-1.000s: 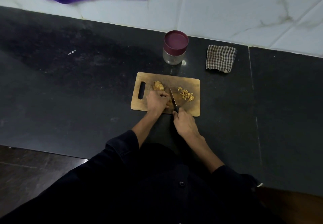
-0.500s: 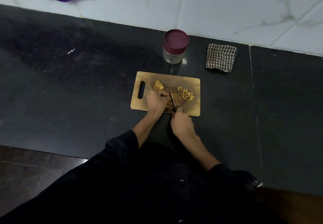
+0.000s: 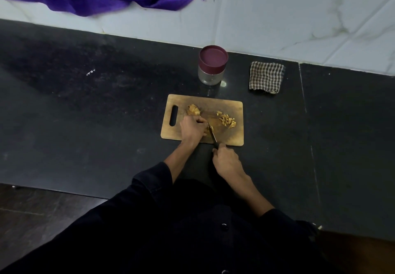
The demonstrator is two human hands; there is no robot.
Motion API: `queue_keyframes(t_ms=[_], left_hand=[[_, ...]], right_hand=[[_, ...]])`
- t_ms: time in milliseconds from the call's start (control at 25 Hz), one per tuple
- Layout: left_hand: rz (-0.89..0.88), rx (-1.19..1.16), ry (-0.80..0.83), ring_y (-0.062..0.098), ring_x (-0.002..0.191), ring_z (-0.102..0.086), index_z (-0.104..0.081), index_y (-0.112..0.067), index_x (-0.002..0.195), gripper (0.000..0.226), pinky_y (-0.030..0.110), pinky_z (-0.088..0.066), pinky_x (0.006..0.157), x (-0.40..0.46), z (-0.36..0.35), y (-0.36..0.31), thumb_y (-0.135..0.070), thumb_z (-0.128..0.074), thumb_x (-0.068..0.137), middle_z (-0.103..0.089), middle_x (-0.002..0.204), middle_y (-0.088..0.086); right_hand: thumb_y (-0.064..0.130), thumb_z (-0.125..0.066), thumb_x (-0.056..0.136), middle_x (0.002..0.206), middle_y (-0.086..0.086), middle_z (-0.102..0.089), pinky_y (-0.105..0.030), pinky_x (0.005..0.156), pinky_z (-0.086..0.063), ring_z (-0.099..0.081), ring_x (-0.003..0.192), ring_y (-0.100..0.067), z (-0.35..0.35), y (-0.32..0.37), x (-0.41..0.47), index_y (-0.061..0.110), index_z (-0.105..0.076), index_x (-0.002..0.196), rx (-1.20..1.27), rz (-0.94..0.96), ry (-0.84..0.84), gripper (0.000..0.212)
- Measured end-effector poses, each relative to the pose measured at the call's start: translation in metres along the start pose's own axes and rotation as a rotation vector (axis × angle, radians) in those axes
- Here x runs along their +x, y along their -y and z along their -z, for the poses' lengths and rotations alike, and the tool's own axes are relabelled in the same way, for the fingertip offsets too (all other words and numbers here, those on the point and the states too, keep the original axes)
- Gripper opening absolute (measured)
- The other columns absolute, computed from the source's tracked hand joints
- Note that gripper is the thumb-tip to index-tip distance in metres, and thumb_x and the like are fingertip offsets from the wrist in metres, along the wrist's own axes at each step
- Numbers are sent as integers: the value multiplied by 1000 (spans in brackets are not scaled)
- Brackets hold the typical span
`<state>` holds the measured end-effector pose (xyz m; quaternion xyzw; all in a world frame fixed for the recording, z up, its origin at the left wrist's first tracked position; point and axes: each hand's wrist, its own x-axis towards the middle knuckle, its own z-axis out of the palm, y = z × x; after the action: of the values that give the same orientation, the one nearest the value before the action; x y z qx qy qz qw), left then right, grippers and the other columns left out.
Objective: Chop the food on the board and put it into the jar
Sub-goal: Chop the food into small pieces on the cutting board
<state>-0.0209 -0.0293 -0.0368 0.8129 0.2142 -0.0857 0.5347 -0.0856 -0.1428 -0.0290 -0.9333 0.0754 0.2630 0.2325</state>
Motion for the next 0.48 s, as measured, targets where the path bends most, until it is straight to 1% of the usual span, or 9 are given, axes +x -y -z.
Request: queue_keyframes(t_ms=[80, 200, 320, 440, 480], left_hand=[[0, -8, 7, 9, 67, -69, -70, -7, 96, 11, 14, -55, 54, 1, 0, 1, -7, -66, 86, -70, 87, 4], [14, -9, -9, 9, 64, -68, -70, -7, 95, 10, 17, -57, 56, 2, -2, 2, -6, -66, 86, -71, 86, 6], [27, -13, 11, 10, 63, -67, -70, -6, 96, 10, 23, -59, 62, 3, -1, 3, -6, -64, 88, -71, 87, 7], [4, -20, 37, 7, 65, -65, -69, -7, 99, 12, 18, -56, 58, 4, 6, 4, -5, -62, 89, -69, 88, 3], [-26, 3, 24, 8, 68, -65, -69, -8, 99, 12, 20, -57, 60, 4, 8, 5, -5, -62, 89, -68, 89, 1]], right_hand=[[30, -38, 104, 115, -18, -62, -44, 83, -48, -60, 106, -36, 3, -6, -3, 8, -51, 120, 4, 24, -17, 30], [30, -39, 104, 111, -19, -62, -42, 80, -46, -60, 104, -38, 15, -11, 4, 6, -53, 113, 43, 13, -81, 29], [31, -39, 104, 111, -18, -61, -42, 83, -46, -59, 106, -37, 25, -11, 9, 7, -54, 112, 79, -6, -90, 30], [32, -40, 104, 113, -16, -62, -42, 88, -47, -59, 108, -35, 21, -6, 6, 8, -56, 115, 109, 18, -71, 31], [32, -41, 103, 114, -15, -62, -41, 88, -46, -59, 108, -34, 18, -3, 5, 8, -56, 116, 115, 27, -61, 31]])
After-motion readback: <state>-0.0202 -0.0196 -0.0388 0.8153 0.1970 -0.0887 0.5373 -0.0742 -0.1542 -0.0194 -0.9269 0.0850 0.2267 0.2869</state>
